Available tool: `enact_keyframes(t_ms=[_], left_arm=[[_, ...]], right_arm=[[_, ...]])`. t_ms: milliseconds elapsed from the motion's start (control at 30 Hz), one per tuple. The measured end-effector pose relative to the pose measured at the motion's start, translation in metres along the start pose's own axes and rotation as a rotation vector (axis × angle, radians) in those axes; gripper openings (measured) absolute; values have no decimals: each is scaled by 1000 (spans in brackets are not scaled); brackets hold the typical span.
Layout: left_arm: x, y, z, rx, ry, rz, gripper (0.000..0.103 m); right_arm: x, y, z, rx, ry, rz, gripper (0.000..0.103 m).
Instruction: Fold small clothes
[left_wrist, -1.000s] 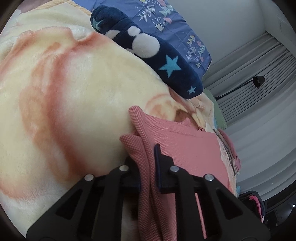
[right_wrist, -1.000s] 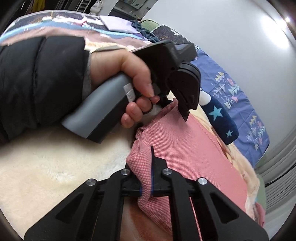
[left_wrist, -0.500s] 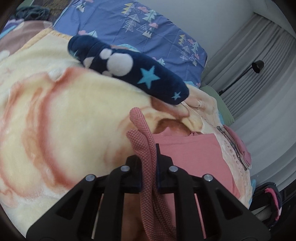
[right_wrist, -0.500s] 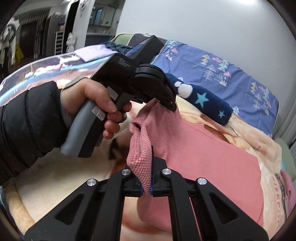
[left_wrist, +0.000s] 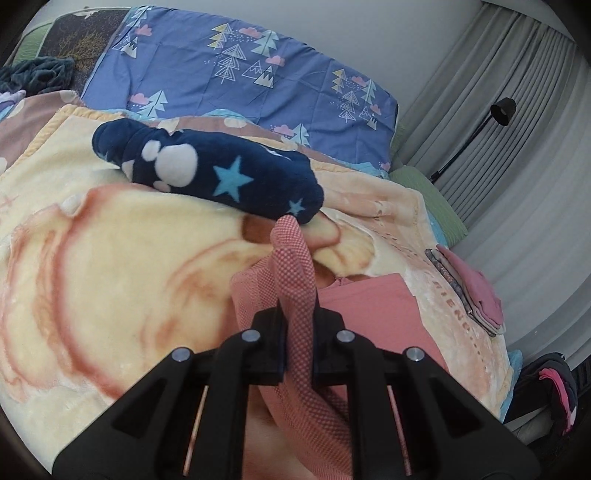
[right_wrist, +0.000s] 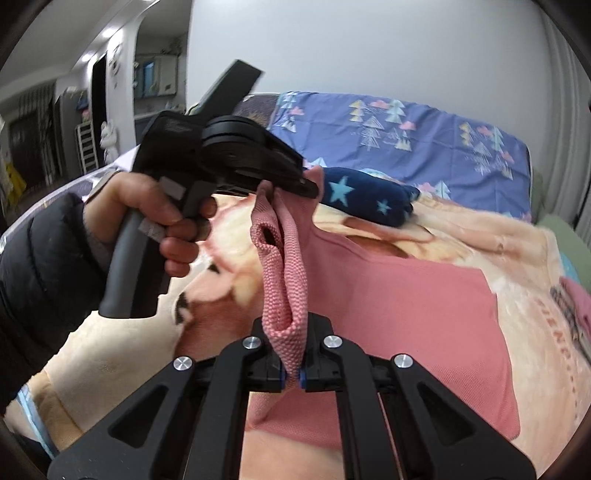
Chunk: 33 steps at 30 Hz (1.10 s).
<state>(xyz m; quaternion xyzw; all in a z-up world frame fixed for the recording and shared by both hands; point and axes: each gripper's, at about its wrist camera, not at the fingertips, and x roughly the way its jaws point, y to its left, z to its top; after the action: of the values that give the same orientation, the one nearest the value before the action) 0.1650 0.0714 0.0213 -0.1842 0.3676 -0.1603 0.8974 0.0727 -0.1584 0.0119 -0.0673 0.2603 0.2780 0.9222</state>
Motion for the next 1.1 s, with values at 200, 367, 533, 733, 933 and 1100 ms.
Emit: enact_keyframes(t_ms=[200, 367, 533, 733, 933, 1100], left_arm=[[11, -34, 5, 33, 4, 15, 9], [24, -66, 8, 65, 17, 28, 9], [36, -95, 11, 92, 29, 18, 9], [73, -144, 10, 176, 82, 19, 9], [123, -184, -2, 244, 166, 30, 8], [155, -208, -13, 306, 213, 57, 8]], right_arm=[[-11, -33, -10, 83, -7, 29, 4], [-20, -61, -19, 165, -26, 59, 4], [-32, -94, -30, 283, -55, 101, 4], [-45, -134, -51, 397, -73, 102, 4], [-48, -169, -75, 487, -51, 83, 4], [-50, -188, -91, 558, -42, 83, 4]])
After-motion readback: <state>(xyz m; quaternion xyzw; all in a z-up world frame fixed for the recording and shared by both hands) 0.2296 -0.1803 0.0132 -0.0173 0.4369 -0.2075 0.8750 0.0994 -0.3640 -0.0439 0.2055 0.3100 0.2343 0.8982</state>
